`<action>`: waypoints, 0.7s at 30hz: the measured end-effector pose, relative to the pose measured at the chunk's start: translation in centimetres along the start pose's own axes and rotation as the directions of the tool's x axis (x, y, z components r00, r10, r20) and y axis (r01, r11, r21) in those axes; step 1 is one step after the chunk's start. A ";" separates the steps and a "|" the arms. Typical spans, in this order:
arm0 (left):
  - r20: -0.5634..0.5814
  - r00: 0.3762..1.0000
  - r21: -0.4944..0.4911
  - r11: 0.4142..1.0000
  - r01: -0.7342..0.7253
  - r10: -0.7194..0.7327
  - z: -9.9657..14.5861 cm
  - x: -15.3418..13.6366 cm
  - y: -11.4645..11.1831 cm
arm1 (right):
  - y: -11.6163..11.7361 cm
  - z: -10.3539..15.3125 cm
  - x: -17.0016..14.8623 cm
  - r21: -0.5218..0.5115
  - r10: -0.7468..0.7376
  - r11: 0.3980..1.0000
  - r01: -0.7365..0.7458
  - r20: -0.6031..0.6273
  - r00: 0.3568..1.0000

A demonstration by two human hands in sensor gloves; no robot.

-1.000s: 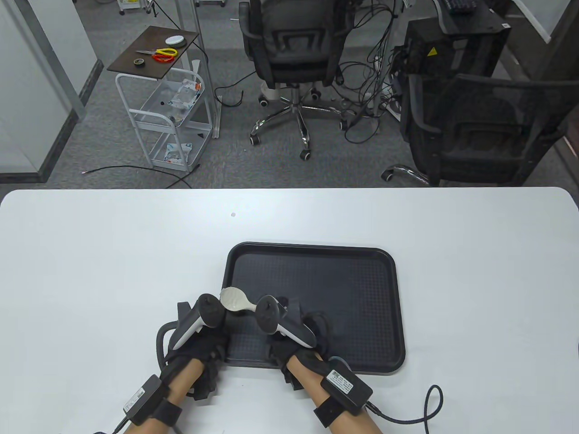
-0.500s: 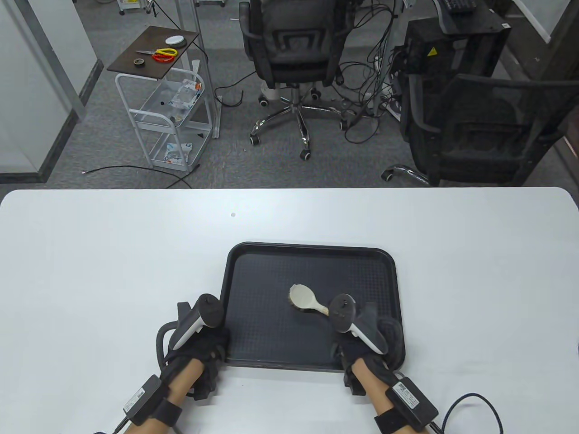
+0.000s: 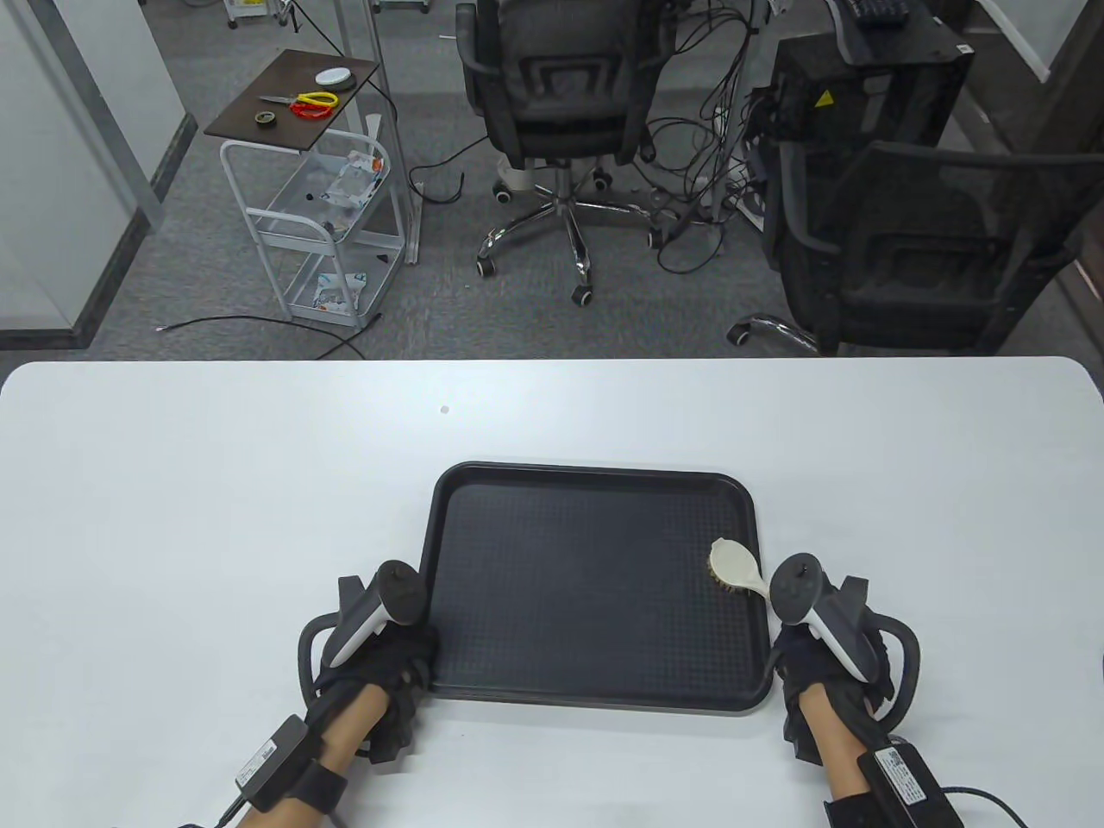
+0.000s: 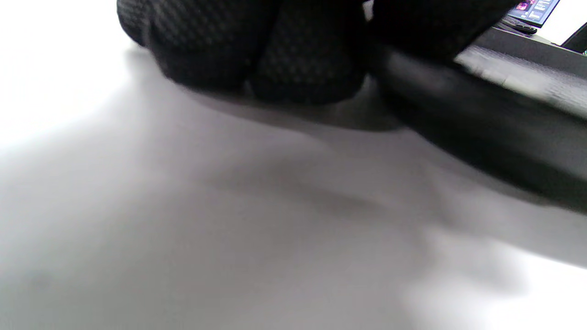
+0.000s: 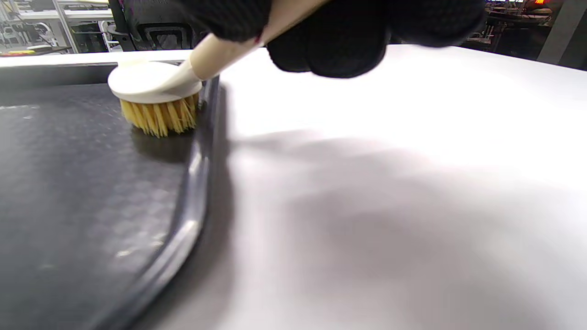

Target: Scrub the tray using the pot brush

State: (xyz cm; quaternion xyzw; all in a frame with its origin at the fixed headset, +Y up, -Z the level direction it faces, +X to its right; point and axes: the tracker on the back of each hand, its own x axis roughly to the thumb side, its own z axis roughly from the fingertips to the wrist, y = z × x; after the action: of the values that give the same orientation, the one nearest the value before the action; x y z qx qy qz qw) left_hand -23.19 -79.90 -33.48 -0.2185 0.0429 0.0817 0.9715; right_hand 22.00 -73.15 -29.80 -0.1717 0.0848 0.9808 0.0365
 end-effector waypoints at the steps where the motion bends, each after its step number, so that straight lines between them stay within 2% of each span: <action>1: 0.000 1.000 0.000 1.000 0.000 0.000 0.0 0.0 0.0 | -0.3 0.3 0.6 -0.019 0.016 1.000 -0.015 0.021 1.000; 4: 0.000 1.000 0.000 1.000 0.000 0.000 0.0 0.0 0.0 | -1.0 1.4 3.2 -0.069 -0.013 0.997 0.020 0.101 0.995; 9: 0.001 1.000 -0.001 1.000 0.000 0.000 0.0 0.0 0.0 | -1.2 3.7 9.6 -0.091 -0.040 0.994 0.066 0.268 0.963; 15: 0.001 1.000 0.000 1.000 0.000 0.000 0.0 0.0 0.0 | 0.7 5.7 17.2 -0.044 -0.067 0.995 0.092 0.403 0.913; 21: 0.003 1.000 -0.001 1.000 -0.001 0.001 0.0 0.0 0.0 | 2.9 7.5 21.9 -0.013 -0.071 0.996 0.089 0.489 0.870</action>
State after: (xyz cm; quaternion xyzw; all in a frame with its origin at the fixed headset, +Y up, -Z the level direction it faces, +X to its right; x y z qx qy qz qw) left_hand -23.19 -79.90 -33.48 -0.2187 0.0418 0.0826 0.9714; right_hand -1.36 -73.75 -29.96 0.0770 0.0483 0.9914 0.0943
